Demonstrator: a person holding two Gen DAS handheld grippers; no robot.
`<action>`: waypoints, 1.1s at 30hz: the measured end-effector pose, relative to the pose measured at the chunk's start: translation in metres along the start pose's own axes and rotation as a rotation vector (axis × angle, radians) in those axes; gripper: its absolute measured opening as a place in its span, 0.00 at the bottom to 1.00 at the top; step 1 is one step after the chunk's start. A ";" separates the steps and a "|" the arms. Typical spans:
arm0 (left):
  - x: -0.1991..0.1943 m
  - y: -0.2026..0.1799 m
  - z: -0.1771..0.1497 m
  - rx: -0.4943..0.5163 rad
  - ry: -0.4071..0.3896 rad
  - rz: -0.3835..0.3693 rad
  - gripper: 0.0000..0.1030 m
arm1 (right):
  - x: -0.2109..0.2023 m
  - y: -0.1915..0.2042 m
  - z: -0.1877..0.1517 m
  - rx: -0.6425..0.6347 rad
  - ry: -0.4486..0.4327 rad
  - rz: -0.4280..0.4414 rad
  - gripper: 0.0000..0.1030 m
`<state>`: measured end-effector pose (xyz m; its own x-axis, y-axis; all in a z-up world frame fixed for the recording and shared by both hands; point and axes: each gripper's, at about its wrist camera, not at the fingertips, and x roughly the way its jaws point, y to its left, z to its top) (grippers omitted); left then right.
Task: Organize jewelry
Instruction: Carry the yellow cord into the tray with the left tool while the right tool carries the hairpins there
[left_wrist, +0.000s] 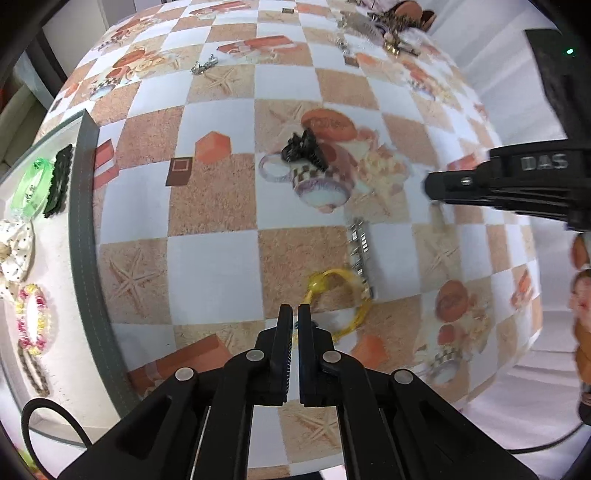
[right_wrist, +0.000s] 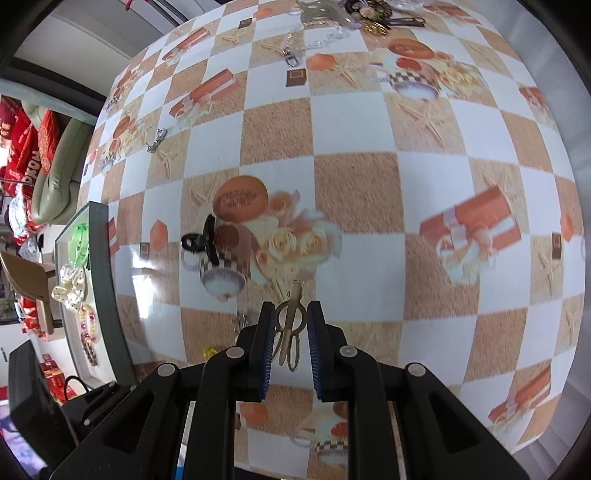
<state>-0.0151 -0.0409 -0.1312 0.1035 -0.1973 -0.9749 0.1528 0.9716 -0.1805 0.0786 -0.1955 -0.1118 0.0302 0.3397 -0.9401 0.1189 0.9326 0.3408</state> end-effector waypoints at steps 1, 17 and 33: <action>0.001 -0.001 -0.001 0.006 0.001 0.013 0.05 | -0.001 -0.001 -0.002 0.004 0.001 0.002 0.18; 0.027 -0.008 0.000 0.038 0.048 0.112 0.66 | -0.010 -0.025 -0.026 0.069 0.008 0.018 0.18; 0.006 -0.015 -0.001 0.061 0.016 0.004 0.18 | -0.021 -0.018 -0.040 0.055 0.012 0.031 0.18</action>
<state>-0.0172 -0.0564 -0.1344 0.0889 -0.1914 -0.9775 0.2125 0.9624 -0.1691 0.0358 -0.2148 -0.0978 0.0225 0.3705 -0.9286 0.1728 0.9134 0.3686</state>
